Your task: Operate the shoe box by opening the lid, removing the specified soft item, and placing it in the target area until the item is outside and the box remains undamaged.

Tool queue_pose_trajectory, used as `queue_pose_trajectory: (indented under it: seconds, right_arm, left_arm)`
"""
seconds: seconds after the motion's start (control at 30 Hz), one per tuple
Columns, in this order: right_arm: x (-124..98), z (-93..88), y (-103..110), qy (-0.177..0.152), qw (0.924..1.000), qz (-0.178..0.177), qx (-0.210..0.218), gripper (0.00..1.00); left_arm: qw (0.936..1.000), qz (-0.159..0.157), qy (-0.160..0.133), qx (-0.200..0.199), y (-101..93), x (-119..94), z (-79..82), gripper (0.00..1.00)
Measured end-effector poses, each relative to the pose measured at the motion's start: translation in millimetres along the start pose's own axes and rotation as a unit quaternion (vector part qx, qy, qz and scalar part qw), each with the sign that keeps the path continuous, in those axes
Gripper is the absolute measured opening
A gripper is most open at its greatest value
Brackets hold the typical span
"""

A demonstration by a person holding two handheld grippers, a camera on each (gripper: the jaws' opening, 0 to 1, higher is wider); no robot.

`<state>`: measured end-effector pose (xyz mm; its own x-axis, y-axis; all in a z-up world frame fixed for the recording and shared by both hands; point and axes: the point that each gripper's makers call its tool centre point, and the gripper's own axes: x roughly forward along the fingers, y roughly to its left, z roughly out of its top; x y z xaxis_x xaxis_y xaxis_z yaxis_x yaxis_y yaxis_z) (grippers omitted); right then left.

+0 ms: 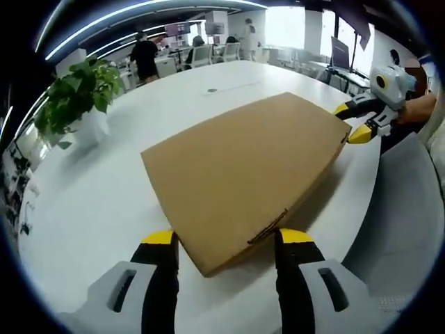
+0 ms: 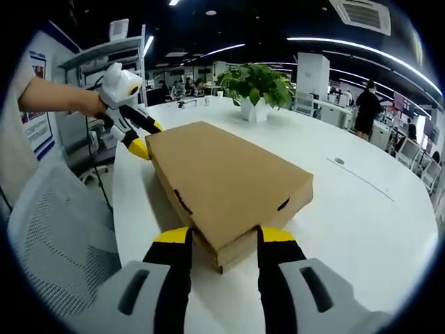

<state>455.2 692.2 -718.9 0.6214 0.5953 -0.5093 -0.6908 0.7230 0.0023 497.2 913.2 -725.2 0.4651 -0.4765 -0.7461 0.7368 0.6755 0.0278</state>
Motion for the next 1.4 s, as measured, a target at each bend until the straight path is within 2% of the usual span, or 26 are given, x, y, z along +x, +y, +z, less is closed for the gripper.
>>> queue_pose_trajectory:
  seconds: [0.2, 0.4, 0.77, 1.03, 1.4]
  right_arm:
    - [0.6, 0.8, 3.5, -0.007, 1.0, 0.0, 0.006, 0.39]
    - [0.1, 2.0, 1.0, -0.007, 1.0, -0.004, 0.003, 0.37]
    - [-3.5, 11.1, 5.7, -0.012, 0.9999, 0.002, 0.007, 0.46]
    - [-9.4, 22.9, 10.6, -0.021, 0.9997, 0.004, -0.006, 0.5]
    - [-18.4, 43.1, 2.3, -0.035, 0.9991, -0.004, -0.024, 0.47]
  left_arm:
    - [1.0, 0.0, -0.004, -0.001, 0.3, 0.2, 0.0, 0.55]
    - [1.0, -0.002, -0.003, -0.004, 1.1, 0.2, 0.0, 0.55]
    - [0.9994, -0.007, -0.016, -0.029, -1.1, -7.9, 3.4, 0.56]
    - [0.9972, -0.005, -0.046, -0.059, -1.9, -19.2, 17.9, 0.61]
    - [0.9955, -0.008, -0.066, -0.067, -2.5, -34.1, 36.5, 0.67]
